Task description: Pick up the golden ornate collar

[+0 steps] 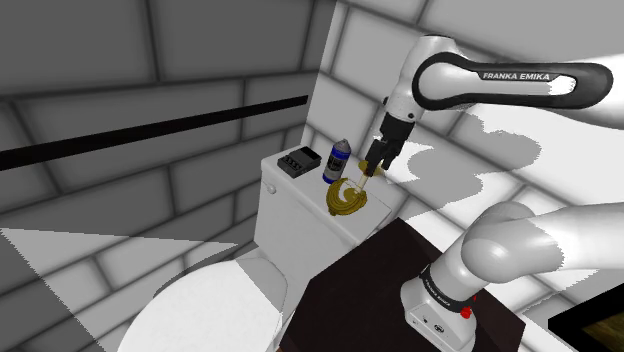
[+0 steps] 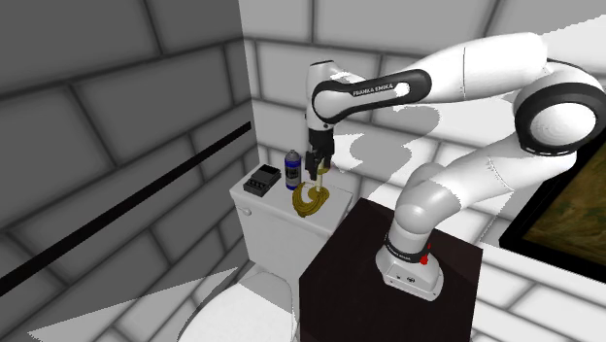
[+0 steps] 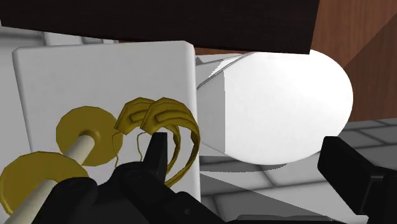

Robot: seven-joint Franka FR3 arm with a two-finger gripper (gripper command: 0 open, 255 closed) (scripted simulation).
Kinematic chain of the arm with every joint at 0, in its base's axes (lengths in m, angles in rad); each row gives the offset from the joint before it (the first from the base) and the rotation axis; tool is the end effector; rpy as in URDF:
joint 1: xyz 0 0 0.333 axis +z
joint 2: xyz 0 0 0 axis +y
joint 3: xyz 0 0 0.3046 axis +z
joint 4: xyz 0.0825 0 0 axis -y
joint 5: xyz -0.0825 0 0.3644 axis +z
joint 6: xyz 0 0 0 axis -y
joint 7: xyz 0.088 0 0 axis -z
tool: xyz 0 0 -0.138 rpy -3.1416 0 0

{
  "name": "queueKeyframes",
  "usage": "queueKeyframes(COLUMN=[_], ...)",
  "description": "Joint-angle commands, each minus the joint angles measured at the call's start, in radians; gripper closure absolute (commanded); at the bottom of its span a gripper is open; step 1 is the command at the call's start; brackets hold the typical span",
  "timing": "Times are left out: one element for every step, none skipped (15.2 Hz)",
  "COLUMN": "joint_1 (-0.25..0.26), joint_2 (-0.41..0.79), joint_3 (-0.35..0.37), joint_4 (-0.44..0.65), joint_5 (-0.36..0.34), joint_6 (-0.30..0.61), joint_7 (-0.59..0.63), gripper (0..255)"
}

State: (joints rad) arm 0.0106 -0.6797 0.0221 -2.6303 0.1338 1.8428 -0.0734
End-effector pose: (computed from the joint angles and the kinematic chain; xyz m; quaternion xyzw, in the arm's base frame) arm 0.3142 0.0245 0.4173 -0.9966 -0.0287 0.0524 0.0576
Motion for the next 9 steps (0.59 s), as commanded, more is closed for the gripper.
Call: queueKeyframes(joint_1=[0.005, 0.007, 0.009, 0.011, 0.013, 0.015, 0.018, 0.020, 0.023], joint_2=[0.060, 0.090, 0.122, 0.156, 0.192, 0.229, 0.268, 0.309, 0.350], joint_3=[0.004, 0.004, 0.004, 0.004, 0.003, 0.003, 0.002, 0.002, 0.001], joint_4=[-0.028, -0.039, -0.048, -0.056, -0.062, -0.066, -0.068, -0.069, -0.067], joint_5=[0.010, 0.014, 0.018, 0.022, 0.027, 0.032, 0.038, 0.044, 0.051], joint_6=[0.093, 0.136, 0.178, 0.221, 0.264, 0.307, 0.349, 0.391, 0.433], joint_7=[-0.010, -0.017, -0.025, -0.032, -0.040, -0.049, -0.057, -0.067, -0.076], gripper=[0, 0, 0, 0, 0, 0, 0, 0, 0])
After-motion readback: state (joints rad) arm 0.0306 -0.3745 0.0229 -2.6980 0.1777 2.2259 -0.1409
